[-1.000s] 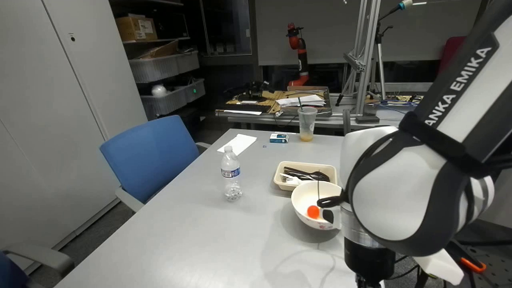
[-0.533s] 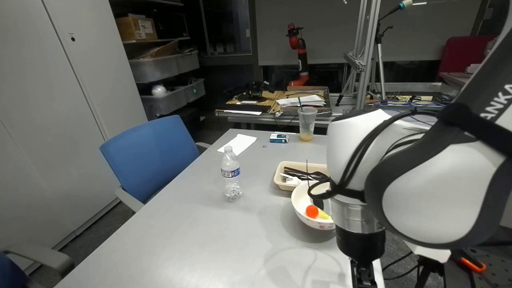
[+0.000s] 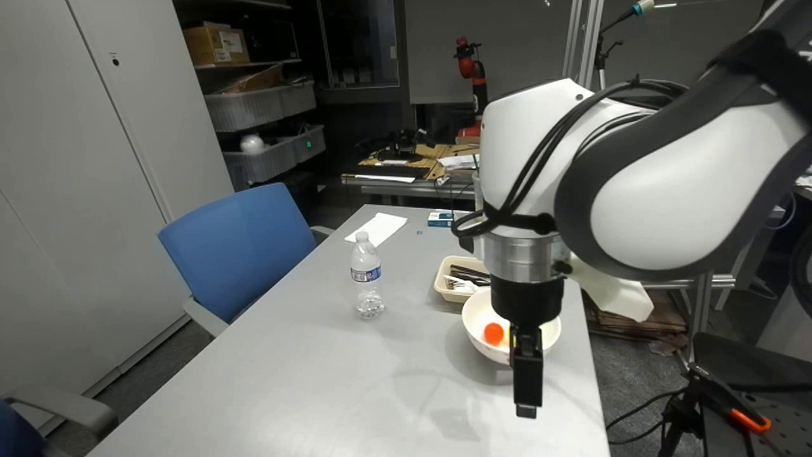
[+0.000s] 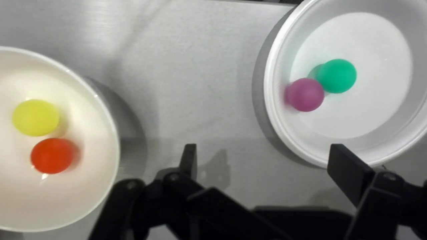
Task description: Transfer the balls from the bowl to the plate
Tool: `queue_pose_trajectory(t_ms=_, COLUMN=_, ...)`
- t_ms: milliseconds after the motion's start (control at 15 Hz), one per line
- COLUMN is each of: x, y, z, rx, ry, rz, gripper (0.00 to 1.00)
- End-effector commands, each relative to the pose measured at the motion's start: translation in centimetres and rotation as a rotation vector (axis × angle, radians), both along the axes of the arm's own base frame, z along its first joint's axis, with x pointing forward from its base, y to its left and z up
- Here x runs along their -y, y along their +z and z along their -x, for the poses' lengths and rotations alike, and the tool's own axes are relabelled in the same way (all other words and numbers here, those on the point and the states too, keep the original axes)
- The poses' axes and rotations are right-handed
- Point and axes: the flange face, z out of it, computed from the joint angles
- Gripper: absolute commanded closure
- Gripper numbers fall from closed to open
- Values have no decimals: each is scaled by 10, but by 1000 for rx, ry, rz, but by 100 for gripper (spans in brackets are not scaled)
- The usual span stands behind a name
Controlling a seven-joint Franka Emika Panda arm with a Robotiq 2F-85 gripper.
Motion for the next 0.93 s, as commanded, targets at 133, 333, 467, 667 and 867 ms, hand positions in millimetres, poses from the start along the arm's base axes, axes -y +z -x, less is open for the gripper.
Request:
queue_pose_trajectory(t_ms=133, x=49, y=6, z=-42, rx=66, ry=-84, rz=104, gripper=0)
queue_pose_trajectory(t_ms=333, x=86, y=3, z=-62, rx=98, ry=-145, rz=144, gripper=0)
queue_pose_trajectory(t_ms=467, x=109, y=-3, z=-73, rx=103, ry=-196, rz=146, gripper=0)
queue_pose_trajectory(t_ms=667, x=139, y=-18, z=-84, rx=101, ry=-272, rz=139, gripper=0)
queue_pose_trajectory(t_ms=867, x=160, y=-35, z=-88, rx=97, ry=-329, rz=132, gripper=0)
